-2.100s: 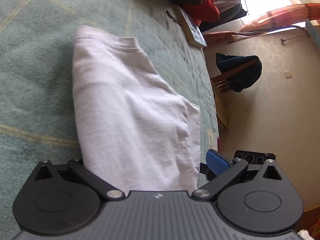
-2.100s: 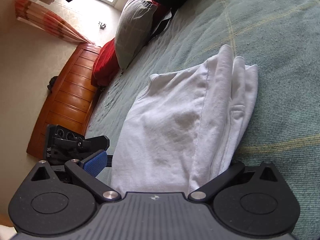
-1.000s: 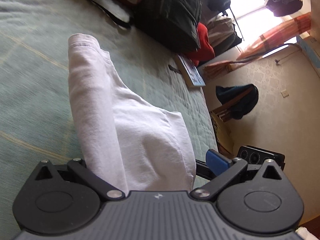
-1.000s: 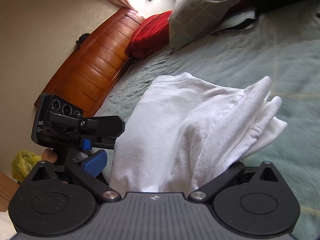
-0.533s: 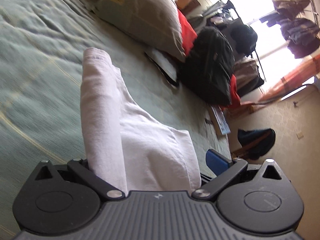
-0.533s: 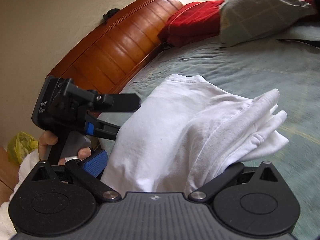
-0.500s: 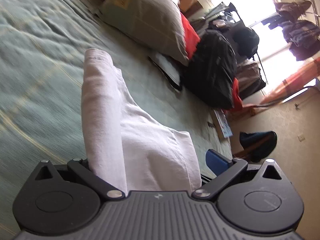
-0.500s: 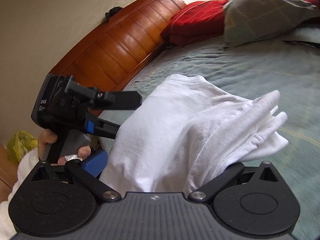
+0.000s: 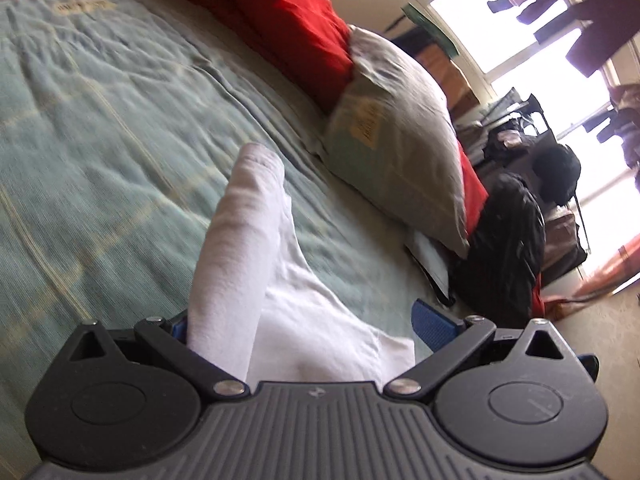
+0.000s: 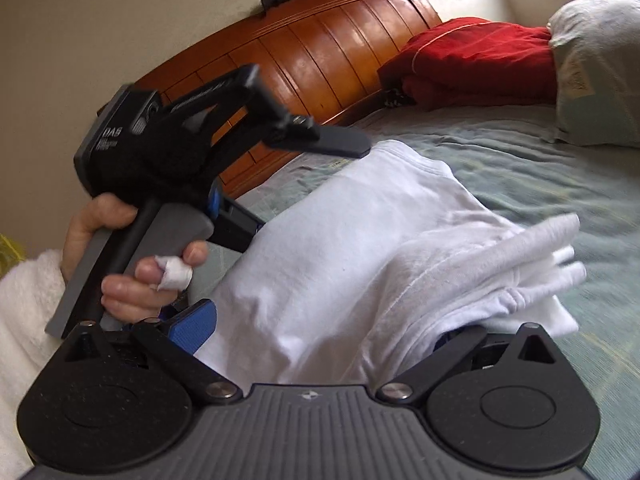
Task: Fold clothes
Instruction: 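Lift the shirt end with both grippers and fold it over the shirt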
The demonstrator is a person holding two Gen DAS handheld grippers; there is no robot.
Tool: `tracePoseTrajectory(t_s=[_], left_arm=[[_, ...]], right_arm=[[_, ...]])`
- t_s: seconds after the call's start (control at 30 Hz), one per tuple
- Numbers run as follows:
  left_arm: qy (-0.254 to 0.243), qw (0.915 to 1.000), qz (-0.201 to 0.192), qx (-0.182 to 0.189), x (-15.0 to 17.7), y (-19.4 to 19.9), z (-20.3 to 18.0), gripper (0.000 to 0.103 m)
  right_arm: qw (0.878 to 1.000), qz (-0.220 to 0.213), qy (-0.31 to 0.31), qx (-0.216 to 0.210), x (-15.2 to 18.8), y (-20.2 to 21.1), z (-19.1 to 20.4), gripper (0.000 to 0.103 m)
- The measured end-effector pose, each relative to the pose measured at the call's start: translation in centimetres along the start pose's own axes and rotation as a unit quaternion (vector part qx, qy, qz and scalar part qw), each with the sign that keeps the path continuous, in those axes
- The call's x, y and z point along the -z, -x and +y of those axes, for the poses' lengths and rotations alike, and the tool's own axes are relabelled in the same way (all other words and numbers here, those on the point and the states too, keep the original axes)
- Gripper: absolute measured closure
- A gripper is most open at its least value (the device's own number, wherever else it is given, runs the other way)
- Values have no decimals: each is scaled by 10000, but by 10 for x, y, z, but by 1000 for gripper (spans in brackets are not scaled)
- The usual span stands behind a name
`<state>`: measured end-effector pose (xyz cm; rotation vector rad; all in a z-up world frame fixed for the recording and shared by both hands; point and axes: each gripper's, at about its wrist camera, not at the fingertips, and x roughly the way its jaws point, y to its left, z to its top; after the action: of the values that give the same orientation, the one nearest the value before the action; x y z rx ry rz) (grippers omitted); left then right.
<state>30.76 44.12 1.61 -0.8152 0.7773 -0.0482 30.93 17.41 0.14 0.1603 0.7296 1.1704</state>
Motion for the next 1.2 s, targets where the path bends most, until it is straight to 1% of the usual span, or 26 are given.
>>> tracePoseTrajectory(t_s=[0.1,0.3,0.43,0.5,0.6,0.67,0.73,0.8,0.87,0.93,1.07,1.2], left_arm=[[-38,9998,-140,-103,-17,1,18,2],[4,9986,-471,-237,-41,1,49,2],[151,9977,-574,-336,-49,-5,70,2],[169,9969,-569,-513,-49,-10,80,2],[84,9943,-676,-822,-46,-10,89,2],[-10,9905,-830,-1100,-43,-2,89,2],[-192,9873,-965,-1245,-37,10,84,2],[-346,9872,-996,-1199,-27,20,80,1],[-496,9869,-1019,-1147,-17,31,76,1],[-557,9899,-886,-960,-3,33,76,1],[-638,9931,-707,-684,29,34,77,1],[-582,9945,-598,-625,53,34,85,1]], right_arm=[[10000,-10,56,68,-2,-23,8,2],[9998,-52,204,6,1,-63,30,2],[9999,115,76,-81,9,-86,33,2],[9997,207,24,-107,14,-93,33,2],[9995,296,0,-143,22,-96,29,1],[9980,442,-319,-322,24,-97,17,0],[9917,693,-934,-550,26,-90,-3,0],[9824,811,-1577,-579,32,-80,-24,0],[9731,639,-2123,-629,40,-66,-45,0],[9618,451,-2615,-671,42,-60,-62,0],[9335,70,-3509,-740,43,-52,-90,0],[9254,-375,-3726,-576,41,-48,-98,0]])
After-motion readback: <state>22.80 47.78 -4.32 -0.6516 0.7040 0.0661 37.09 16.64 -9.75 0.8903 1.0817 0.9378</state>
